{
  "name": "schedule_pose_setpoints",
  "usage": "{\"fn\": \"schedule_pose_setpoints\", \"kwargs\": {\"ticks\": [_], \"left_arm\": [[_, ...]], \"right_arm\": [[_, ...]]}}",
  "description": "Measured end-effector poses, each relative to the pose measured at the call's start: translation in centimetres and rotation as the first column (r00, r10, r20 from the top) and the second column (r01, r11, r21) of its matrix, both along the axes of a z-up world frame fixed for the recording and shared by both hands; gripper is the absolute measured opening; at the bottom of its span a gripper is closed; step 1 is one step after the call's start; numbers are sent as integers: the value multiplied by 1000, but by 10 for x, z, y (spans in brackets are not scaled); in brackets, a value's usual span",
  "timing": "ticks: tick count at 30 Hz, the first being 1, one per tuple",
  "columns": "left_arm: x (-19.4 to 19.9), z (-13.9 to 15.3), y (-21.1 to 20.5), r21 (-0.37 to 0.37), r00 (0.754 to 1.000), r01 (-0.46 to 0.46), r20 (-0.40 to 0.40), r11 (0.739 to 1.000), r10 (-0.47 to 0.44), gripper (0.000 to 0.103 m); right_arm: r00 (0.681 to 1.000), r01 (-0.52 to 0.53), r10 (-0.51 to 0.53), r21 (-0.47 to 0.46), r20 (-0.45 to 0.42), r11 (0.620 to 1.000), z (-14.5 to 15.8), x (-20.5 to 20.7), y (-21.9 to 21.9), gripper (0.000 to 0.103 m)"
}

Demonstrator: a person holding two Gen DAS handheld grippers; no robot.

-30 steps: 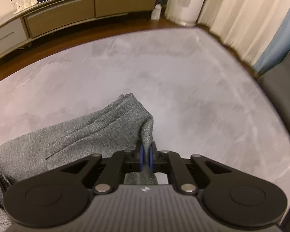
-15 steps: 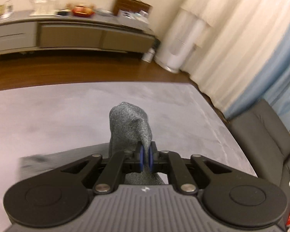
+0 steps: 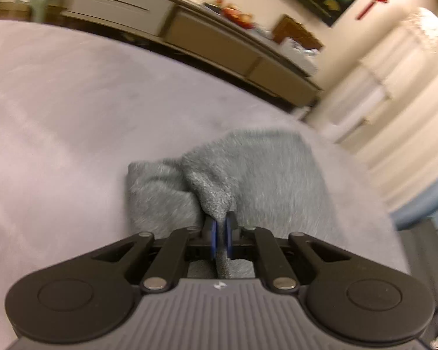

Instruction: Fold clothes

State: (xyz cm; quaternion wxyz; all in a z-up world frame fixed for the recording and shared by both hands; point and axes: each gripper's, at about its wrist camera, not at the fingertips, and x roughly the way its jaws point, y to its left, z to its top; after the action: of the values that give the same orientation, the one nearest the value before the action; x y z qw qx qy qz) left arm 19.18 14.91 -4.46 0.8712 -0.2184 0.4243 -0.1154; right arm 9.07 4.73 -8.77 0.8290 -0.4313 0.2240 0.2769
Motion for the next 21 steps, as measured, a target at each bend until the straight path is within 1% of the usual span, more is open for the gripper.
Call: {"fn": "schedule_pose_setpoints", "kwargs": {"ticks": [1,2,3,4,5,6,7,8,10,11,12,14,16,17,19,20,21], "left_arm": [[-10,1,-3,8,1000,-25,-5,1000,25,7],[-20,8,-7,-3,999,-44,-5,999,44,7],[-31,14,-12,-19,998,-60,-5,998,60,8],[-39,18,-16,-52,998,-62,0,997,62,9],[-47,22,-20,-83,998,-66,5,994,67,12],[-55,22,-18,-108,996,-84,6,991,85,15],[-66,21,-14,-134,994,-106,4,985,107,15],[-73,20,-12,-144,992,-121,11,982,124,15],[-87,21,-4,-161,989,-137,42,978,145,15],[-88,18,1,-189,989,-134,37,973,143,15],[-89,15,6,-216,990,-129,34,968,140,15],[-88,12,8,-244,992,-109,42,964,123,16],[-85,11,6,-246,994,-87,47,965,102,21],[-84,10,4,-246,995,-71,51,967,86,25],[-87,13,-9,-234,998,8,69,972,9,25],[-92,15,-16,-201,996,50,79,978,-34,25],[-95,14,-22,-167,996,63,76,984,-51,25]], "right_arm": [[999,-49,49,-23,2,999,-2,-2,-9,9],[995,-99,99,-46,4,994,-3,-5,-18,9],[993,-117,117,-64,-8,991,-1,-1,-32,9],[991,-132,130,-81,-22,988,2,4,-47,9],[989,-146,143,-99,-36,984,4,8,-62,10],[991,-132,129,-118,-31,984,5,13,-73,10],[993,-116,114,-140,-21,983,5,16,-84,10],[995,-102,101,-161,-12,982,5,16,-91,10],[997,-78,78,-172,-7,982,8,12,-99,10],[998,-67,68,-164,2,984,10,9,-104,10],[998,-55,58,-154,16,987,12,5,-106,9],[998,-30,37,-139,46,990,15,0,-112,9],[998,2,6,-117,70,993,22,-4,-121,9],[997,18,-10,-97,81,995,27,-6,-128,9],[995,43,-35,-79,98,996,32,-7,-138,10],[994,44,-35,-91,99,995,32,-7,-141,10],[994,44,-34,-105,100,994,32,-8,-145,12]]}}
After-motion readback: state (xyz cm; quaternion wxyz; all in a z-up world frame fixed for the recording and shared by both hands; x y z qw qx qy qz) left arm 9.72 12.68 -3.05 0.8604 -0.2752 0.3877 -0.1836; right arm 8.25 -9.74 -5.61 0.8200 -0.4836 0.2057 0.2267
